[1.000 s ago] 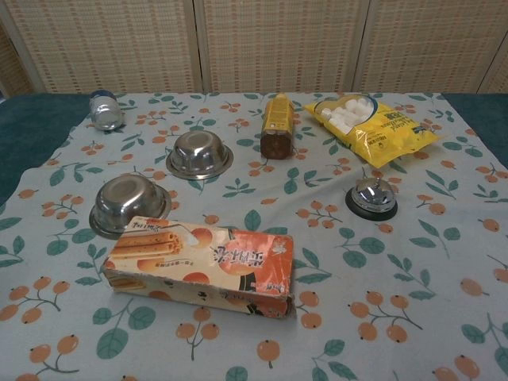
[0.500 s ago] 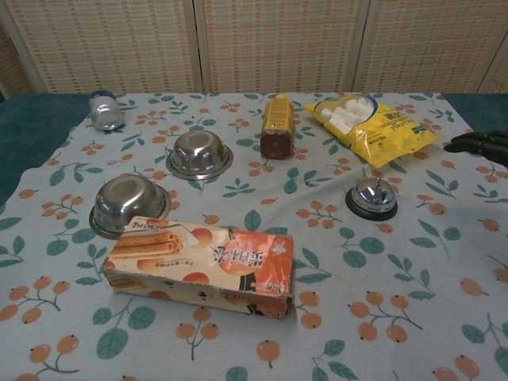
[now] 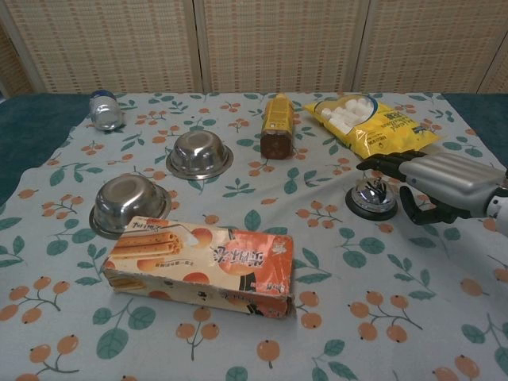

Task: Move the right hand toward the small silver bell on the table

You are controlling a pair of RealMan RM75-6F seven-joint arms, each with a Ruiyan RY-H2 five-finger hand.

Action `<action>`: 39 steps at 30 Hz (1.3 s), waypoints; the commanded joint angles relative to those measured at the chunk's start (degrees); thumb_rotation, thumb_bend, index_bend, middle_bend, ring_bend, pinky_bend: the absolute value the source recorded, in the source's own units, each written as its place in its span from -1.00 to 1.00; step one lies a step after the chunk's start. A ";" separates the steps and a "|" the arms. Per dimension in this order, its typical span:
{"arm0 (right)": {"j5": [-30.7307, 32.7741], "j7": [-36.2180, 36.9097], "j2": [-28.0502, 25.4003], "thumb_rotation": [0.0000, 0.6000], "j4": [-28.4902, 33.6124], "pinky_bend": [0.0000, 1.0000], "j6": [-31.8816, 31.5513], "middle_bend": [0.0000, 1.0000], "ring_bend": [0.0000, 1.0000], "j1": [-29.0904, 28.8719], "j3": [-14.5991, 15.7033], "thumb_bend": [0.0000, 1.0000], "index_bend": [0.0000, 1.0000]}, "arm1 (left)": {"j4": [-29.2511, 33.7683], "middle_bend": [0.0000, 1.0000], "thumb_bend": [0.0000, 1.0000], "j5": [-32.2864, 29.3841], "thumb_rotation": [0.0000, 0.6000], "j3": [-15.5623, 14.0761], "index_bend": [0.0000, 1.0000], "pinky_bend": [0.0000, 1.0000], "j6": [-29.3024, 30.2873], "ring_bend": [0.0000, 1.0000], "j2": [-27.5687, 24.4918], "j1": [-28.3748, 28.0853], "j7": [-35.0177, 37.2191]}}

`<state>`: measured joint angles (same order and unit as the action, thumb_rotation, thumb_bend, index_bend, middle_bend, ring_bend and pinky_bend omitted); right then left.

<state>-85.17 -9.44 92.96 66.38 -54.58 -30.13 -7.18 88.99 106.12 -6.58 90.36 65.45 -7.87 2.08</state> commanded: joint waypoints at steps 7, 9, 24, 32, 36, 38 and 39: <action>1.94 -0.19 6.15 1.00 -6.95 -0.97 2.19 -1.00 -1.00 -3.58 -0.54 0.84 -1.00 | -0.12 -0.19 -0.14 -0.21 1.00 0.14 -0.26 -0.05 0.18 -0.44 -0.14 0.03 0.58; 2.20 0.17 6.50 1.00 -7.72 -0.97 2.65 -1.00 -1.00 -3.99 -0.34 0.84 -1.00 | -0.13 -0.19 -0.14 -0.17 1.00 0.09 -0.26 -0.05 0.07 -0.44 -0.12 0.01 0.57; 2.71 3.93 9.94 1.00 -15.56 -0.97 4.08 -1.00 -1.00 -6.16 0.62 0.84 -1.00 | -0.04 -0.16 -0.14 -0.49 1.00 0.15 -0.25 -0.05 -0.51 -0.42 0.03 -0.04 -0.08; 0.80 7.78 11.73 1.00 -20.14 -0.96 2.02 -1.00 -1.00 -6.67 2.02 0.84 -1.00 | -0.07 -0.15 -0.14 -0.44 1.00 0.16 -0.25 -0.05 -0.41 -0.40 -0.01 0.00 -0.09; -0.93 8.22 9.31 1.00 -17.05 -0.96 -3.49 -1.00 -1.00 -5.60 2.16 0.84 -1.00 | -0.12 -0.15 -0.14 -0.47 1.00 0.17 -0.25 -0.05 -0.42 -0.40 -0.05 0.00 -0.03; -2.06 7.70 6.25 1.00 -12.74 -0.96 -7.81 -1.00 -1.00 -4.22 2.24 0.84 -1.00 | -0.13 -0.15 -0.14 -0.46 1.00 0.21 -0.25 -0.05 -0.31 -0.40 -0.06 0.03 -0.04; -2.48 6.98 4.56 1.00 -10.33 -0.96 -9.79 -1.00 -1.00 -3.33 2.37 0.84 -1.00 | -0.14 -0.15 -0.14 -0.49 1.00 0.22 -0.25 -0.05 -0.26 -0.40 -0.07 0.06 -0.05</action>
<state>-85.99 -1.71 101.46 50.71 -59.29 -35.42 -5.07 88.86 105.63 -6.36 90.09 65.39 -7.83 2.04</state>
